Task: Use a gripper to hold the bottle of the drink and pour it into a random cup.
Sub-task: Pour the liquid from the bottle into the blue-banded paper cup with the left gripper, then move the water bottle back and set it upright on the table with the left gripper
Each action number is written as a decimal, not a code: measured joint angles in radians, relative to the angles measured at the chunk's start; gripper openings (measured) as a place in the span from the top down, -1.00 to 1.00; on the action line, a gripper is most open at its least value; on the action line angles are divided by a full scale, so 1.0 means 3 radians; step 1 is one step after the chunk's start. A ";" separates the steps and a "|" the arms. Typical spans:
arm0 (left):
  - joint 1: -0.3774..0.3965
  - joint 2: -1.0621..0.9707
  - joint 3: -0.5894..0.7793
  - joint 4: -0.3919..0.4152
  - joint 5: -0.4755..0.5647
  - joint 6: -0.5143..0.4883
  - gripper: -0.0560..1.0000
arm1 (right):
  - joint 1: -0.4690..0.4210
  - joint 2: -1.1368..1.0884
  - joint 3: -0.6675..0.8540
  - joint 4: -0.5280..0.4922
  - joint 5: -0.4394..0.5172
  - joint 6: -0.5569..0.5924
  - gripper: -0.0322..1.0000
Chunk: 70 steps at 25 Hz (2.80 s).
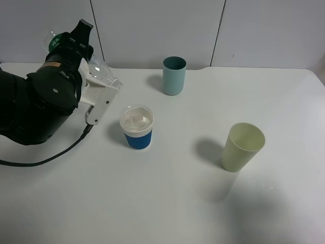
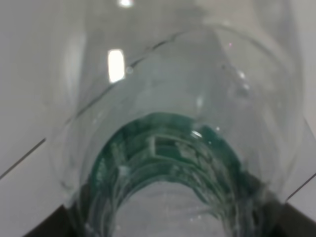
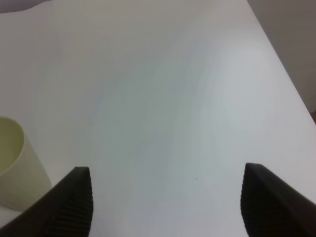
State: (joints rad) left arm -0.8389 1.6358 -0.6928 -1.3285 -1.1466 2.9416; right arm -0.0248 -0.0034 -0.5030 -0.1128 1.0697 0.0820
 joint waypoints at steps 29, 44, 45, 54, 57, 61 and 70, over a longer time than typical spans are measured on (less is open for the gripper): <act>0.0000 0.0000 0.0000 -0.0251 0.0646 -0.0907 -0.07 | 0.0000 0.0000 0.0000 0.0000 0.0000 0.0000 -0.29; 0.0104 -0.0460 0.0000 0.0469 0.1612 -0.3142 -0.07 | 0.0000 0.0000 0.0000 0.0000 0.0000 0.0000 -0.29; 0.0140 -0.0507 0.0000 0.0554 0.1681 -0.3437 -0.07 | 0.0000 0.0000 0.0000 0.0000 0.0000 0.0000 -0.29; 0.0643 -0.0736 0.0000 0.1719 0.2317 -0.6071 -0.07 | 0.0000 0.0000 0.0000 0.0000 0.0000 0.0000 -0.29; 0.0823 -0.0744 0.0000 0.2272 0.2519 -0.6969 -0.07 | 0.0000 0.0000 0.0000 0.0000 0.0000 0.0000 -0.29; 0.1070 -0.0744 0.0000 0.3250 0.2850 -0.8090 -0.07 | 0.0000 0.0000 0.0000 0.0000 0.0000 0.0000 -0.29; 0.1568 -0.0744 0.0000 0.5032 0.3305 -0.9573 -0.07 | 0.0000 0.0000 0.0000 0.0000 0.0000 0.0000 -0.29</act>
State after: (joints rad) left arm -0.3685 1.4125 -0.6928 0.1811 -0.1552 0.0697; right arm -0.0248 -0.0034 -0.5030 -0.1128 1.0697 0.0820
